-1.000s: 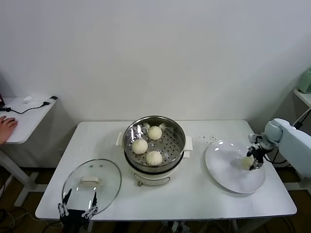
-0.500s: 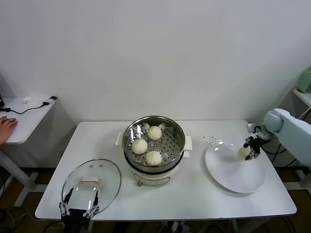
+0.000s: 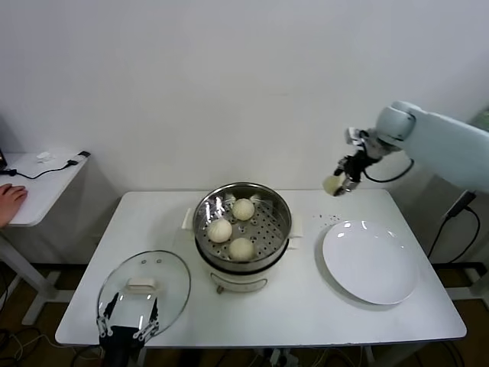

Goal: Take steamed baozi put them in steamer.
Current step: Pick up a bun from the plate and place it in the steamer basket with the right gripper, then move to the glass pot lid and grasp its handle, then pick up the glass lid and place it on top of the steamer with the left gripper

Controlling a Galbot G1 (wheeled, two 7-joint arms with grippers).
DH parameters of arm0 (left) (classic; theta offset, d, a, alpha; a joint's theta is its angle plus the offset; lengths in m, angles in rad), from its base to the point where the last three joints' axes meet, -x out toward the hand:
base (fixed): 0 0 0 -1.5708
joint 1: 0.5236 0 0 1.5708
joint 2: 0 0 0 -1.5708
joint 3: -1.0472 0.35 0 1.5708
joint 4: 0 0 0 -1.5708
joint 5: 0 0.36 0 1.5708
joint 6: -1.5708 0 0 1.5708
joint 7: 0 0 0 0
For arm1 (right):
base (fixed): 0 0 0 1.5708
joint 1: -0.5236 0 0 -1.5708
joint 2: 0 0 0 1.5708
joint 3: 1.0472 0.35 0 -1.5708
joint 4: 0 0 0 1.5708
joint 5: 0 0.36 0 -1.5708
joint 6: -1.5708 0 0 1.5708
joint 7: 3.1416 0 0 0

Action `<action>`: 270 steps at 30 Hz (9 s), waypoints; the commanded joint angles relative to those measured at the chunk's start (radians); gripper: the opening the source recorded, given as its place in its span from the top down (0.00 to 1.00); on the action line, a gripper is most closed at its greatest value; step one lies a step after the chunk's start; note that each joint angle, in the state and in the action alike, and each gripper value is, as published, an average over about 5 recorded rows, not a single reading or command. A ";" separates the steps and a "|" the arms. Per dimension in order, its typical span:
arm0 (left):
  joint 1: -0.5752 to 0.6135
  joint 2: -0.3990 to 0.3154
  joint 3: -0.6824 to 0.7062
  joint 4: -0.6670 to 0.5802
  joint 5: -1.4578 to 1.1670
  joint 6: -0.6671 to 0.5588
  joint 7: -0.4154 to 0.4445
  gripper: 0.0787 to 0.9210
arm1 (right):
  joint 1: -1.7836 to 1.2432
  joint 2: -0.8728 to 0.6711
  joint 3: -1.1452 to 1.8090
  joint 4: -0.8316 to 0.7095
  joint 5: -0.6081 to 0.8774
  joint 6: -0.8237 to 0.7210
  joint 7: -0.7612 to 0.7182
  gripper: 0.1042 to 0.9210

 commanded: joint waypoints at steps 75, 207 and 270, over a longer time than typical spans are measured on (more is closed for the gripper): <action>-0.037 0.026 -0.069 -0.015 -0.035 -0.002 0.029 0.12 | -0.420 -0.466 0.387 0.633 0.333 0.371 0.892 0.12; -0.689 0.535 0.434 -0.075 1.180 0.811 0.256 0.92 | -1.928 0.004 2.031 0.539 -0.355 0.392 0.962 0.12; -1.017 -0.053 0.787 0.499 1.513 0.824 0.321 0.92 | -1.955 0.037 2.113 0.485 -0.384 0.426 0.936 0.12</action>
